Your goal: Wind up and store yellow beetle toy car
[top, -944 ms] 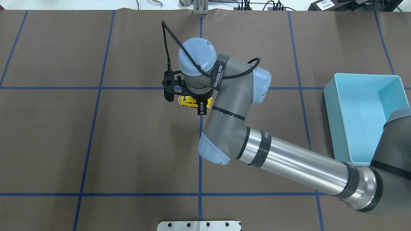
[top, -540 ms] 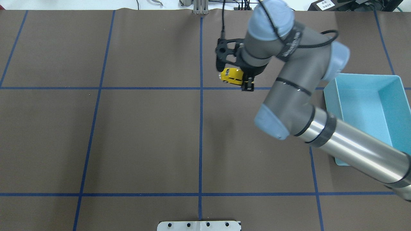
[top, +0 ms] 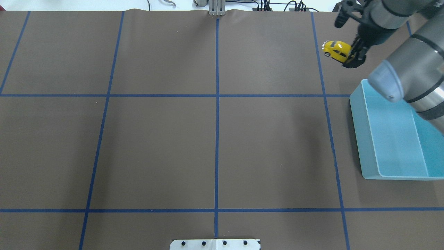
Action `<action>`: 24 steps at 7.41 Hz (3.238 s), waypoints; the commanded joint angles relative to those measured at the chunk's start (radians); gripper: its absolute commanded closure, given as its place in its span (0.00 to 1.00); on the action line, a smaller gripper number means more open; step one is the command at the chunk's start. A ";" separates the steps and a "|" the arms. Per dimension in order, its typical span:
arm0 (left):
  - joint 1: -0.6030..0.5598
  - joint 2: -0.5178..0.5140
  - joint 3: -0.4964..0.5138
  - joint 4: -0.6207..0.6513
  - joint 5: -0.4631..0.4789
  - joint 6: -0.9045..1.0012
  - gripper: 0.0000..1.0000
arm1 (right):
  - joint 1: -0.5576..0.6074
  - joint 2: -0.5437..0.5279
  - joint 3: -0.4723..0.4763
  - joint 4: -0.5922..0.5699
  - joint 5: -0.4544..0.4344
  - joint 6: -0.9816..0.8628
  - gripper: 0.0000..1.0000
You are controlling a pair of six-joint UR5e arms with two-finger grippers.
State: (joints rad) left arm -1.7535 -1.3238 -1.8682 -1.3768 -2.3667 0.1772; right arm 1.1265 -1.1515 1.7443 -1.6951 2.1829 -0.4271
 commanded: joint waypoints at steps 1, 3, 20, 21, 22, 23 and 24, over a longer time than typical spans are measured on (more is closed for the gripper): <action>-0.033 0.050 -0.060 -0.001 -0.002 0.005 0.00 | 0.113 -0.155 0.007 0.006 0.069 -0.001 1.00; -0.034 0.055 -0.063 -0.001 -0.002 0.005 0.00 | 0.133 -0.294 0.040 0.009 0.143 0.002 1.00; -0.031 0.054 -0.055 -0.005 -0.002 0.005 0.00 | 0.427 -0.211 -0.272 0.009 0.143 0.553 0.00; -0.031 0.054 -0.057 -0.004 -0.002 0.007 0.00 | 0.435 -0.230 -0.272 0.009 0.143 0.554 0.00; -0.029 0.046 -0.036 -0.008 -0.002 0.008 0.00 | 0.440 -0.238 -0.266 0.009 0.143 0.556 0.00; -0.026 0.041 -0.028 -0.013 -0.002 0.008 0.00 | 0.440 -0.240 -0.264 0.009 0.143 0.554 0.00; -0.009 0.040 -0.010 -0.057 -0.002 0.010 0.00 | 0.440 -0.240 -0.264 0.009 0.143 0.556 0.00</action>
State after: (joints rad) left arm -1.7766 -1.2802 -1.8971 -1.3985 -2.3685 0.1857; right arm 1.5650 -1.3887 1.4790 -1.6858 2.3255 0.1274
